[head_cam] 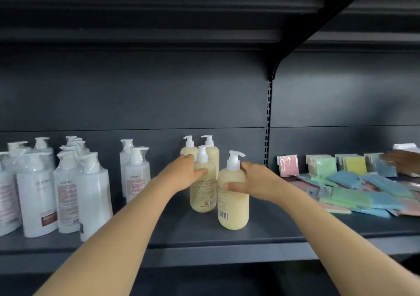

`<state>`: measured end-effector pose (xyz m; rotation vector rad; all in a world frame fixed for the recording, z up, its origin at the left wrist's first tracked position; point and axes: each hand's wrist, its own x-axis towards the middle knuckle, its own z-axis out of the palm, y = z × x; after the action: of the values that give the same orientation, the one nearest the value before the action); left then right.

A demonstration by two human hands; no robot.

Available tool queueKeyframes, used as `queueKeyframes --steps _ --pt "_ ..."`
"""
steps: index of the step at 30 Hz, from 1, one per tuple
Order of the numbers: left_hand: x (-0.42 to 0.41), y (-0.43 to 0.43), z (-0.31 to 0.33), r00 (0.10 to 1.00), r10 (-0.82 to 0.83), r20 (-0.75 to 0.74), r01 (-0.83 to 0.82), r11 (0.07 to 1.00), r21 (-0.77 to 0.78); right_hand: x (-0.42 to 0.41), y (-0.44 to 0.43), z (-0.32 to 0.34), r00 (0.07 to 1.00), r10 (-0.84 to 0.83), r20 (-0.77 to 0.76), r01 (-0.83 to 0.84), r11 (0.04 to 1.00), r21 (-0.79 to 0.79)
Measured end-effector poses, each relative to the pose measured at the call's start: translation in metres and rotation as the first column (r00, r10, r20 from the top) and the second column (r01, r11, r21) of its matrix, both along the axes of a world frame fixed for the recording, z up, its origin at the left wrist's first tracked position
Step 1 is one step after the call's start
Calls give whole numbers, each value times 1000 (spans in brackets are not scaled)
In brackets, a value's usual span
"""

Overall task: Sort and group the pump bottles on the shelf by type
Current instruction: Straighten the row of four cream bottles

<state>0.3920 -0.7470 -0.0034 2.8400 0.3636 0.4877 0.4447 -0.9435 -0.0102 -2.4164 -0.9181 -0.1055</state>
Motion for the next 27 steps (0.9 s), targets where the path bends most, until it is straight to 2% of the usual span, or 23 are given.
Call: queueKeyframes --steps 6,10,16,20,24,27 --pt "20 5 -6 994 -90 54 101 966 -237 8 9 -14 994 -12 -109 38 969 244" --pt "29 9 -11 979 -167 119 197 927 -318 18 9 -17 995 -70 -78 88 960 264" --pt "61 11 -17 977 -176 120 204 932 -298 48 9 -26 987 -147 -68 161 942 295" --pt "85 9 -13 971 -219 95 238 905 -352 86 6 -29 979 -199 -55 206 938 279" --pt "118 6 -8 969 -227 94 240 958 -160 128 5 -32 975 -218 -48 223 934 278" --pt "141 2 1 975 -218 41 220 974 -47 156 8 -29 976 -213 -41 217 942 258"
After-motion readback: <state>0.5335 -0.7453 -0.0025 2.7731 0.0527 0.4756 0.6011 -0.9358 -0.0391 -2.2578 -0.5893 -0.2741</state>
